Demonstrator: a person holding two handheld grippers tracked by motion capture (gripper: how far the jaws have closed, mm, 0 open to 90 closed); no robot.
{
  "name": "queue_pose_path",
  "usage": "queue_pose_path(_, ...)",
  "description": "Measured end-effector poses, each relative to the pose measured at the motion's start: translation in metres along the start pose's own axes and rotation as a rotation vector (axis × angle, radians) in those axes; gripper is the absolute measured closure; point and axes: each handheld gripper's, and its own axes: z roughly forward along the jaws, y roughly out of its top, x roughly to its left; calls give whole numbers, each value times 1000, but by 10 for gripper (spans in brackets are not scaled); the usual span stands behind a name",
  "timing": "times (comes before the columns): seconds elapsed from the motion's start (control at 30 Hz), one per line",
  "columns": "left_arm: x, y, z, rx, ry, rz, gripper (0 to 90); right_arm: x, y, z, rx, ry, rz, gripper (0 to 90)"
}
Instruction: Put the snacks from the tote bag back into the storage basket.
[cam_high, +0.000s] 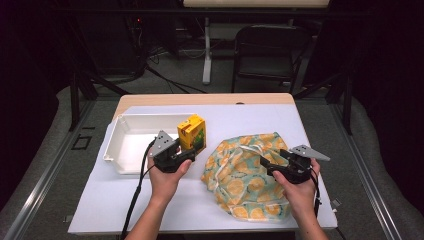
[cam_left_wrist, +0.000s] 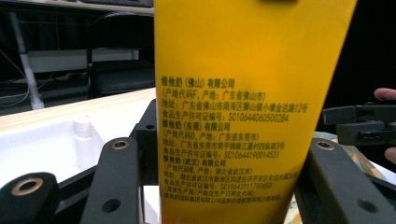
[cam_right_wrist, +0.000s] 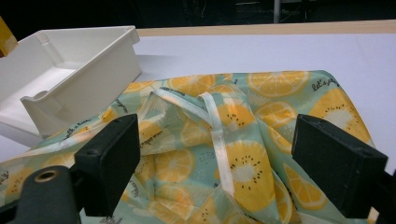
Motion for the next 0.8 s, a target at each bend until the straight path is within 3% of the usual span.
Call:
queue_pose_path(0.27, 17, -4, -4, 7, 37, -6, 518, 1, -1, 1, 4, -3, -2, 153)
queue_pose_path(0.37, 27, -9, -5, -7, 57, -39, 518, 2, -2, 2, 4, -2, 0, 154)
queue_pose_path(0.5, 34, -12, -5, -11, 68, -51, 516, 2, -2, 3, 7, 1, -3, 154)
queue_pose_path(0.6, 44, -15, -2, -5, 80, -72, 514, 4, -3, 4, 10, -2, -1, 156)
queue_pose_path(0.8, 57, -20, 8, 11, 118, -73, 515, 4, -4, 5, 14, 2, -3, 157)
